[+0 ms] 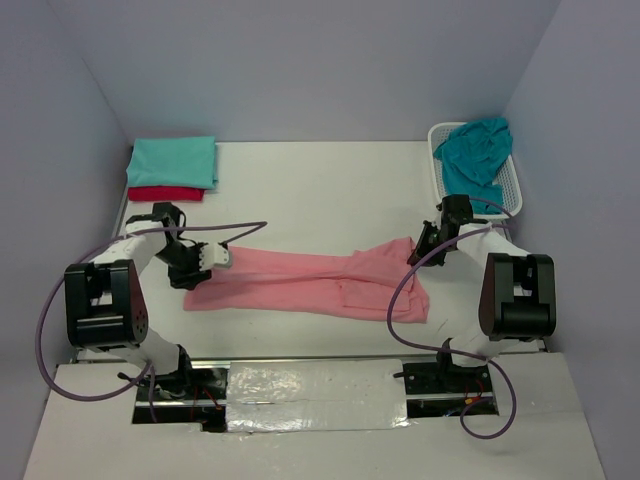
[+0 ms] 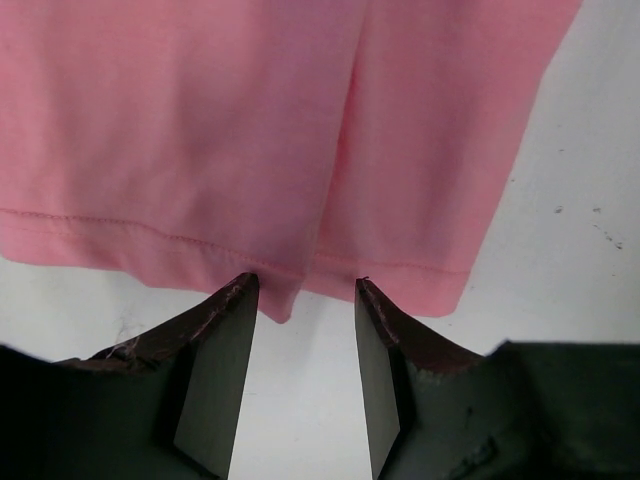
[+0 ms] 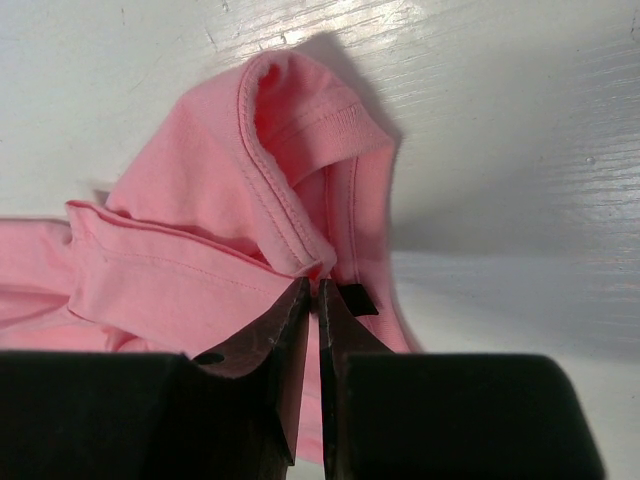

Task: Fold and stack the t-shirts
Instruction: Fold the other side of the tshirt into a rectangle

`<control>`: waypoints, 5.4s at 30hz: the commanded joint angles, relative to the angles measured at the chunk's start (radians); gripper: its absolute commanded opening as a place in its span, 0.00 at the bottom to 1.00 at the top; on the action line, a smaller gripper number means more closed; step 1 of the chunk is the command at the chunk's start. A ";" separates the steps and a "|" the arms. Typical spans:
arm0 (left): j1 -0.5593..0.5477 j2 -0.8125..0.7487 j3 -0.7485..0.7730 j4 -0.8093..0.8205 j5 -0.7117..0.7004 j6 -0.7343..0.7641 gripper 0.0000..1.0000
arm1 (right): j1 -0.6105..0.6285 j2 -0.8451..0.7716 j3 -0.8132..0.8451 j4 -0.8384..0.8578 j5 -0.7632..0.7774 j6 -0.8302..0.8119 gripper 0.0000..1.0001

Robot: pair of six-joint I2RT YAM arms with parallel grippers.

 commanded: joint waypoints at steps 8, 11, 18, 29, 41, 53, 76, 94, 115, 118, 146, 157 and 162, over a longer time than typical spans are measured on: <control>-0.004 0.020 0.028 0.037 0.004 -0.026 0.39 | -0.005 -0.010 0.015 0.007 -0.007 -0.014 0.00; -0.006 0.043 0.053 0.020 -0.007 -0.053 0.08 | -0.004 -0.012 0.018 -0.002 -0.008 -0.019 0.00; -0.008 0.087 0.108 0.027 -0.018 -0.179 0.00 | -0.004 -0.052 0.048 -0.056 0.045 -0.048 0.00; -0.004 0.152 0.257 -0.023 0.045 -0.336 0.00 | -0.005 -0.119 0.127 -0.131 0.068 -0.068 0.00; -0.004 0.350 0.566 0.079 0.090 -0.655 0.00 | -0.005 0.057 0.566 -0.154 0.026 -0.091 0.00; -0.011 0.226 0.438 0.152 0.045 -0.514 0.00 | 0.015 -0.048 0.447 -0.122 -0.030 -0.093 0.00; -0.092 0.408 0.660 0.317 -0.148 -0.517 0.00 | 0.033 0.096 0.518 -0.105 0.054 -0.051 0.00; -0.097 0.177 0.338 0.229 -0.095 -0.333 0.00 | 0.065 -0.159 0.167 -0.045 -0.009 -0.010 0.00; -0.072 0.109 0.220 0.165 -0.142 -0.270 0.00 | 0.065 -0.320 -0.040 -0.113 0.097 -0.021 0.00; -0.061 0.124 0.247 0.159 -0.145 -0.261 0.00 | 0.058 -0.320 -0.025 -0.131 0.109 -0.030 0.00; -0.035 0.149 0.151 0.138 -0.239 -0.236 0.54 | 0.050 -0.224 -0.173 -0.097 -0.004 -0.018 0.00; -0.032 0.072 0.575 0.231 0.054 -0.647 0.99 | 0.052 -0.167 -0.182 -0.057 -0.004 -0.021 0.00; -0.285 0.273 1.068 0.118 0.040 -0.802 0.99 | 0.050 -0.147 -0.189 -0.045 0.000 -0.028 0.00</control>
